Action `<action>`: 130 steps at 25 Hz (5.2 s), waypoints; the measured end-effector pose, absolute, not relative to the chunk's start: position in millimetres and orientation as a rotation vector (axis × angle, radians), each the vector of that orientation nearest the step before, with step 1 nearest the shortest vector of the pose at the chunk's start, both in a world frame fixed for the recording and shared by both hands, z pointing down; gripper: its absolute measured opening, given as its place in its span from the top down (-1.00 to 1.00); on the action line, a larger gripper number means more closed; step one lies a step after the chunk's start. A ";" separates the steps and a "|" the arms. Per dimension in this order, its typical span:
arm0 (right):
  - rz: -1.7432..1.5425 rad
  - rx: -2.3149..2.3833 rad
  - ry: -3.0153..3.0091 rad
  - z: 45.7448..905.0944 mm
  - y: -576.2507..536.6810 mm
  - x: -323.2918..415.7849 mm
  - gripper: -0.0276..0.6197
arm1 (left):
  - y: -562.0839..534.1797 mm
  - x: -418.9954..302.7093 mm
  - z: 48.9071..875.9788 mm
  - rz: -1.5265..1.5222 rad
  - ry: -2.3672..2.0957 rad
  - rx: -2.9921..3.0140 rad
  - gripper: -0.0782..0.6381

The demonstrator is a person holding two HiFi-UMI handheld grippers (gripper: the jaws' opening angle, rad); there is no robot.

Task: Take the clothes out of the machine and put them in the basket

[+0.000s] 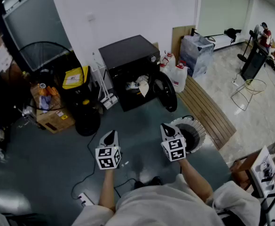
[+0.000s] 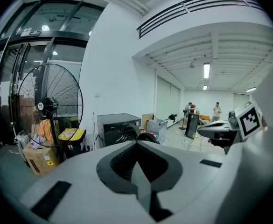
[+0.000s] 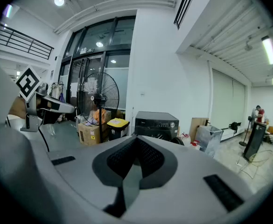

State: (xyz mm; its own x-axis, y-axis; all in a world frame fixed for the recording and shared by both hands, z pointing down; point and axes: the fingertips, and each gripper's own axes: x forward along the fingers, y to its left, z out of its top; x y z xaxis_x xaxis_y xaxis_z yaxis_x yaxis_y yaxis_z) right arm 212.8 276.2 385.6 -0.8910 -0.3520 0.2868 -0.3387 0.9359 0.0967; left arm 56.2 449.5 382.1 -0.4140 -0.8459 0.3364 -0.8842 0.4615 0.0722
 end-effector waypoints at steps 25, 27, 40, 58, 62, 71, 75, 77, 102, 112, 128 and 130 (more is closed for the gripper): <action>-0.009 0.460 -2.793 411.0 207.2 213.0 0.85 | 389.7 71.6 400.5 0.183 -2.428 1.409 0.73; -0.005 0.454 -2.785 414.9 198.7 205.5 0.85 | 379.2 64.4 400.5 0.184 -2.427 1.409 0.73; -0.021 0.471 -2.722 442.4 149.3 103.3 0.85 | 317.3 -40.4 426.9 0.164 -2.366 1.447 0.73; -0.079 0.549 -2.663 433.8 81.0 -124.8 0.85 | 216.4 -286.7 421.4 0.200 -2.282 1.608 0.73; -0.073 0.565 -2.636 442.6 72.2 -143.3 0.85 | 199.1 -312.6 427.2 0.214 -2.254 1.632 0.73; -0.058 0.523 -2.587 470.1 43.3 -176.0 0.85 | 167.6 -344.9 450.4 0.239 -2.214 1.614 0.73; -0.058 0.481 -2.585 479.6 26.8 -191.0 0.85 | 155.6 -354.6 459.3 0.239 -2.224 1.581 0.73; -0.086 0.448 -2.587 482.1 15.7 -201.1 0.85 | 148.1 -362.1 464.2 0.239 -2.234 1.546 0.73; -0.144 0.094 -2.556 589.9 -142.3 -289.4 0.85 | 43.7 -405.0 588.0 0.265 -2.261 1.185 0.73; -0.168 0.057 -2.531 691.2 -150.6 -323.2 0.85 | 38.5 -431.1 672.5 0.242 -2.265 1.155 0.73; -0.140 0.166 -2.530 865.4 -157.6 -372.4 0.85 | 17.1 -457.2 853.5 0.241 -2.190 1.264 0.73; -0.153 0.176 -2.530 885.3 -161.5 -380.1 0.85 | 13.2 -458.9 872.2 0.246 -2.188 1.282 0.73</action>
